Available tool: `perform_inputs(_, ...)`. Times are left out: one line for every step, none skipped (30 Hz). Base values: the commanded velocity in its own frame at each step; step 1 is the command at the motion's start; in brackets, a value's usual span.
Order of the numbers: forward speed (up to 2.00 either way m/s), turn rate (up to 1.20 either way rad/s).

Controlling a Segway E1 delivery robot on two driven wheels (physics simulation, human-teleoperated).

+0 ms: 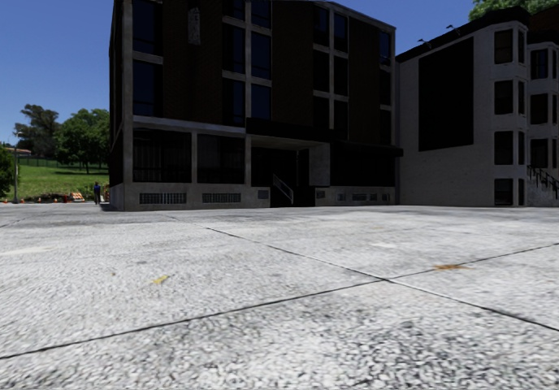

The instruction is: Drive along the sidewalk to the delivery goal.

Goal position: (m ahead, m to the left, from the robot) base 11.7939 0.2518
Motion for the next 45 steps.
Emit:
perform_inputs(1.33, 0.70)
perform_inputs(1.33, 0.63)
perform_inputs(1.46, 0.00)
perform_inputs(2.00, 0.00)
perform_inputs(2.00, 0.00)
perform_inputs(2.00, 0.00)
perform_inputs(2.00, 0.00)
perform_inputs(2.00, 0.00)
perform_inputs(2.00, 0.00)
perform_inputs(2.00, 0.00)
perform_inputs(2.00, 0.00)
perform_inputs(2.00, 0.00)
perform_inputs(2.00, 0.00)
perform_inputs(2.00, 0.00)
perform_inputs(2.00, 0.00)
perform_inputs(2.00, 0.00)
perform_inputs(2.00, 0.00)
perform_inputs(2.00, 0.00)
perform_inputs(2.00, 0.00)
perform_inputs(2.00, 0.00)
perform_inputs(2.00, 0.00)
perform_inputs(2.00, 0.00)
perform_inputs(2.00, 0.00)
perform_inputs(2.00, 0.00)
perform_inputs(2.00, 0.00)
perform_inputs(2.00, 0.00)
perform_inputs(2.00, 0.00)
perform_inputs(2.00, 0.00)
perform_inputs(2.00, 0.00)
perform_inputs(2.00, 0.00)
perform_inputs(2.00, 0.00)
perform_inputs(2.00, 0.00)
perform_inputs(2.00, 0.00)
perform_inputs(2.00, 0.00)
perform_inputs(2.00, 0.00)
perform_inputs(2.00, 0.00)
perform_inputs(2.00, 0.00)
perform_inputs(2.00, 0.00)
perform_inputs(2.00, 0.00)
perform_inputs(2.00, 0.00)
perform_inputs(2.00, 0.00)
perform_inputs(2.00, 0.00)
perform_inputs(2.00, 0.00)
perform_inputs(2.00, 0.00)
perform_inputs(2.00, 0.00)
